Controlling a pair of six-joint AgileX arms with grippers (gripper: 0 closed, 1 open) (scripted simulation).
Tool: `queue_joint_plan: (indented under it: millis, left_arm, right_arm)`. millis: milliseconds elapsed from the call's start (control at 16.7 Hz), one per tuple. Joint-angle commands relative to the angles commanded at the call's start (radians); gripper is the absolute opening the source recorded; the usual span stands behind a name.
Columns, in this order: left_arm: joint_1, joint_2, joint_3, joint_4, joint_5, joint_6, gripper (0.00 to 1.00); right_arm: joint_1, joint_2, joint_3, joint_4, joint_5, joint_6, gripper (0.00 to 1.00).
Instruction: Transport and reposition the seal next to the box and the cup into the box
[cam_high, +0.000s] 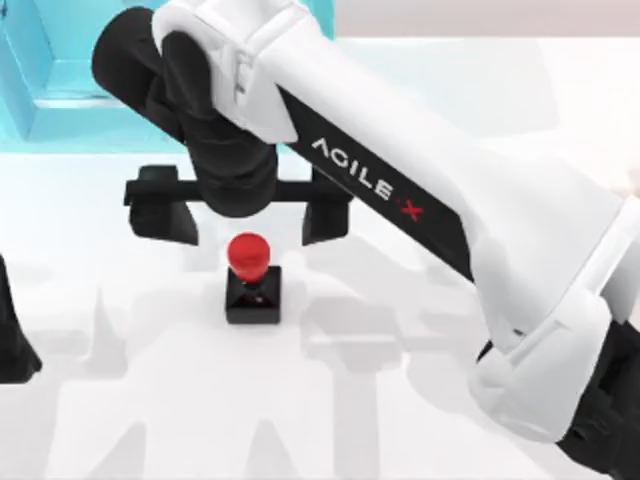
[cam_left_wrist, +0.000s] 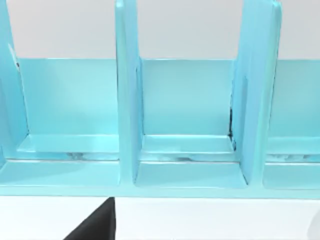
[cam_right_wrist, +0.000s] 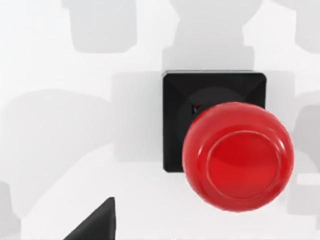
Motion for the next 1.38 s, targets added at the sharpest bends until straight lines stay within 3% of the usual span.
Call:
queue_joint_plan:
  millis: [300,840,1140,1380]
  left_arm:
    - [0.000,0.000,0.000,0.000,0.000,0.000,1.00]
    - [0.000,0.000,0.000,0.000,0.000,0.000,1.00]
    - [0.000,0.000,0.000,0.000,0.000,0.000,1.00]
    - [0.000,0.000,0.000,0.000,0.000,0.000,1.00]
  right_arm:
    - [-0.005,0.038,0.039,-0.007,0.000,-0.003,1.00]
    - [-0.022,0.370,0.472,-0.098,0.003,-0.021,1.00]
    - [-0.024,0.394,0.499,-0.103,0.003,-0.023,1.00]
    - [-0.024,0.394,0.499,-0.103,0.003,-0.023,0.70]
